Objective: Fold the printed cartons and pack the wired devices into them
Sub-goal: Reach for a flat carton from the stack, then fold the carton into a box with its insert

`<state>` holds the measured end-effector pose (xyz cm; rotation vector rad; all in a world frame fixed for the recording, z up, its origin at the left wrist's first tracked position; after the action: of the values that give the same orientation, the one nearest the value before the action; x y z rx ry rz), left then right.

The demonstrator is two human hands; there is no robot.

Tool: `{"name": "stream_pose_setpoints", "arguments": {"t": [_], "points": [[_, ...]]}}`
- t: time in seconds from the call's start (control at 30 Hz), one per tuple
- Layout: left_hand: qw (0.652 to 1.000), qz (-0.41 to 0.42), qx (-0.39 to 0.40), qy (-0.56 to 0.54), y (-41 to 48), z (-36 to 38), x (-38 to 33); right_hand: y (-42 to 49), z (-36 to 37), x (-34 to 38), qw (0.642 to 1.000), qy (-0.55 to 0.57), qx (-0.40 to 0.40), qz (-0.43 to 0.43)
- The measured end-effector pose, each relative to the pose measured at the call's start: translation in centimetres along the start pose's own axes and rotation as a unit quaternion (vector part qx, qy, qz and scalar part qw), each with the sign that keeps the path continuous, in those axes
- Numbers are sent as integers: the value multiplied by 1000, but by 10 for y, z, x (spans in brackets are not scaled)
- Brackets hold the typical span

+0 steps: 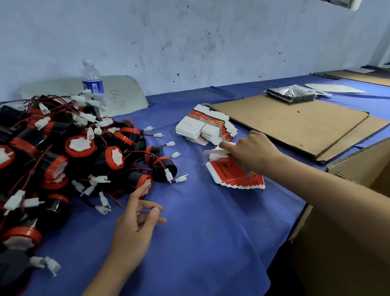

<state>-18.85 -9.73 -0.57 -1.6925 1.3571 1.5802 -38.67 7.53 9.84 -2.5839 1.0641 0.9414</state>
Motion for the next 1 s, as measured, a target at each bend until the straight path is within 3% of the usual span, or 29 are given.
{"name": "stream_pose_setpoints", "arguments": {"t": [0.23,0.33,0.43,0.5,0.57,0.63,0.8,0.9,1.0], "points": [[1000,-5,-11,8,1,0,0,10,-29,10,997,-38,55,-38],[1000,-4,-10,9,1,0,2,13,-51,3,996,-22,86,-17],[1000,-5,-6,14,1,-1,2,14,-84,-23,996,69,45,36],[1000,-8,-6,2,0,-1,2,14,-100,-36,972,225,-5,70],[999,-10,-5,-38,0,1,-1,11,-96,-30,903,415,-68,82],[993,-18,-9,-117,0,2,-3,6,-75,-1,812,559,-133,103],[947,-103,-51,-299,0,-2,-4,-4,-9,119,610,753,-166,181],[925,-142,-88,-341,2,-13,4,-10,-8,155,527,807,-188,188],[925,-138,-37,-351,3,-12,1,-13,-17,161,474,848,-182,156]]}}
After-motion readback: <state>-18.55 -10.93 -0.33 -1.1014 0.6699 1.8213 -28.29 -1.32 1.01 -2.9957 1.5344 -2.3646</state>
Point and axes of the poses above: each hand's wrist, its own y-axis towards the middle knuckle, its own z-axis out of the palm, x = y × z, the point moved 6 cm from there along y, towards the middle knuckle, and after that the axes turned 2 degrees about x, right-handed, at the moved point
